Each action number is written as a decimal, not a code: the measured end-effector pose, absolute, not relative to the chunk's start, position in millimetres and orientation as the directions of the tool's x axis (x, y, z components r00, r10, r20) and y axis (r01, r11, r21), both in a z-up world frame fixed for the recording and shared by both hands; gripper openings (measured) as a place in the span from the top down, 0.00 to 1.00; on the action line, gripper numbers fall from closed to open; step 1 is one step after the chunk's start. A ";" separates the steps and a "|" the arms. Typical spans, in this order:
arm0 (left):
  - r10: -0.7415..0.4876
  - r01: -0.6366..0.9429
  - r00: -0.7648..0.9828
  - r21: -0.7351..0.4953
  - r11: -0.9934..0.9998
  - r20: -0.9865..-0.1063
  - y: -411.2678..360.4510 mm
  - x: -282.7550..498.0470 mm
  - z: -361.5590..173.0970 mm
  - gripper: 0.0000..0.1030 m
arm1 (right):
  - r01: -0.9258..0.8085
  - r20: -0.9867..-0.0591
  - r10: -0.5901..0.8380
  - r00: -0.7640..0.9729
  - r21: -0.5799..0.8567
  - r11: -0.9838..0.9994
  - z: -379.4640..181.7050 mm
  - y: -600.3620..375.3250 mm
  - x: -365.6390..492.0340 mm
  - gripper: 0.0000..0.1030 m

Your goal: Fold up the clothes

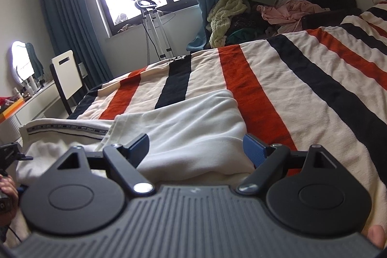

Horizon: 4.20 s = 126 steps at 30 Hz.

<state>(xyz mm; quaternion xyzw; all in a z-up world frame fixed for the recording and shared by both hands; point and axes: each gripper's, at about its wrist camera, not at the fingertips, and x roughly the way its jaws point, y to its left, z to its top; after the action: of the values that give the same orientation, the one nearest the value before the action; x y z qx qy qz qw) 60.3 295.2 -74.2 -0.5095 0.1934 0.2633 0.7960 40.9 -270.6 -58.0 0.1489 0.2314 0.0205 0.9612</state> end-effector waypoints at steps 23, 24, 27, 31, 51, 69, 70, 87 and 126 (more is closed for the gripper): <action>0.348 -0.677 0.726 -0.528 0.512 -0.593 314.9 115.5 -84.2 0.85 | 0.008 -0.598 0.031 0.801 0.062 0.998 -109.4 -216.9 83.2 0.13; 0.382 -0.681 0.720 -0.483 0.550 -0.580 305.4 115.6 -75.1 0.87 | 0.011 -0.598 0.030 0.801 0.064 0.998 -109.6 -217.0 83.2 0.13; 0.461 -0.654 0.742 -0.370 0.660 -0.487 270.5 115.6 -41.4 0.91 | 0.024 -0.600 0.038 0.799 0.097 0.995 -108.5 -221.6 84.1 0.13; 0.483 -0.586 0.788 -0.225 0.779 -0.382 213.6 120.1 10.1 0.92 | 0.043 -0.600 0.058 0.798 0.152 0.987 -106.4 -231.5 82.8 0.14; -0.003 0.035 0.959 0.107 0.994 -0.285 -217.3 93.7 -42.1 0.91 | 0.428 -0.559 -0.087 0.825 0.517 0.742 -81.2 -390.0 2.7 0.15; -0.284 0.309 0.864 -0.007 0.951 -0.417 -107.3 58.0 -16.9 0.07 | 0.267 -0.434 0.069 0.898 0.663 0.699 -82.7 -382.8 6.8 0.14; -0.277 0.296 0.873 -0.014 0.955 -0.402 -97.9 52.4 -9.7 0.06 | 0.250 -0.422 0.077 0.904 0.664 0.705 -80.8 -380.0 7.0 0.14; -0.051 0.005 0.913 -0.116 0.993 -0.404 6.5 64.9 -8.6 0.06 | 0.176 -0.391 0.283 0.876 0.805 0.566 -117.8 -348.2 80.7 0.19; -0.186 -0.084 0.821 -0.437 0.895 -0.540 48.0 81.5 -48.7 0.05 | 0.310 -0.525 0.262 0.810 0.762 0.568 -148.7 -363.7 96.8 0.13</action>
<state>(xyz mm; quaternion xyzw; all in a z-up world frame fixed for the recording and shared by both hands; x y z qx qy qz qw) 81.5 48.0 -48.7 -0.2269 0.2981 -0.0276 0.9268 96.8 -363.7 -148.7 0.4644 0.3078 -0.0146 0.8303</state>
